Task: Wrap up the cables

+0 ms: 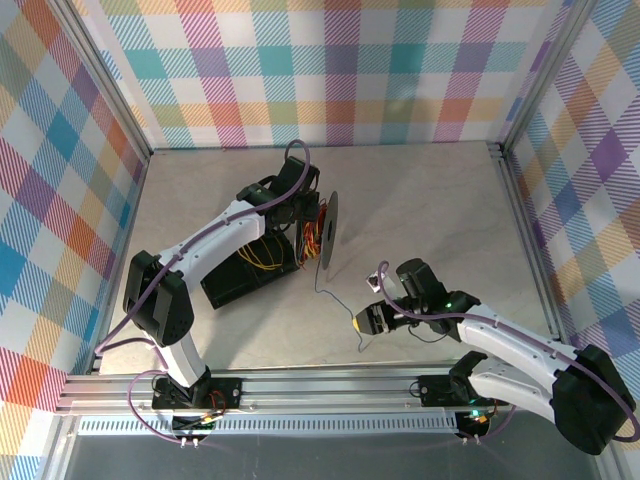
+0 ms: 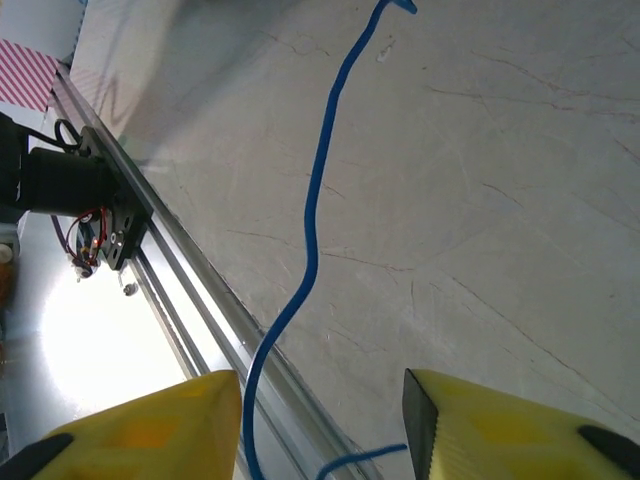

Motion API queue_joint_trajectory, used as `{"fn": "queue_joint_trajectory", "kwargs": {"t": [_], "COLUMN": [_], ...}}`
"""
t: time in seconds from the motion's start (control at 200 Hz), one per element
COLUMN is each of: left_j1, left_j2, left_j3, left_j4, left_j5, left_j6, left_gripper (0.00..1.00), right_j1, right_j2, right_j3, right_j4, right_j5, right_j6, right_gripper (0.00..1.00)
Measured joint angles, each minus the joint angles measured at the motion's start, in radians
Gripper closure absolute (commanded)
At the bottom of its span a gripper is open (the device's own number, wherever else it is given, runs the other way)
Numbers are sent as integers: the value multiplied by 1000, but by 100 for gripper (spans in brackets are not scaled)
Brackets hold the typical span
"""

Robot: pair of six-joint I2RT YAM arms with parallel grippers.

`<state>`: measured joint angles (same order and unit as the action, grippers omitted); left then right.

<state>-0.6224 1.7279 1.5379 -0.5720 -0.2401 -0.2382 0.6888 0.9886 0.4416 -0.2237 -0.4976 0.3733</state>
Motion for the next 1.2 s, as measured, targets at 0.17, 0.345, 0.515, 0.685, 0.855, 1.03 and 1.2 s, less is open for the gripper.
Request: {"fn": "queue_joint_trajectory", "kwargs": {"t": [0.17,0.345,0.515,0.685,0.855,1.03,1.2], "left_j1": [0,0,0,-1,-24,-71,-121], "left_j2": [2,6,7,9,26,27,23], "left_j3": [3,6,6,6,8,6,-24], "left_j4": [0,0,-1,0,0,10,69], "left_j5": [0,2,4,3,-34,-61,-69], "left_j6": [0,0,0,0,18,45,76], "left_gripper": [100,100,100,100,100,100,100], "right_j1": [0,0,1,40,58,57,-14], "right_j2": [-12,-14,-16,-55,-63,9,100], "right_j3": [-22,-22,-20,68,268,468,628], "right_j4": [-2,-2,-7,-73,-101,-150,-243], "right_j5": [0,-1,0,3,1,39,109], "right_j6": [8,13,15,12,0,-30,-76], "right_gripper": [59,88,100,100,100,100,100]}}
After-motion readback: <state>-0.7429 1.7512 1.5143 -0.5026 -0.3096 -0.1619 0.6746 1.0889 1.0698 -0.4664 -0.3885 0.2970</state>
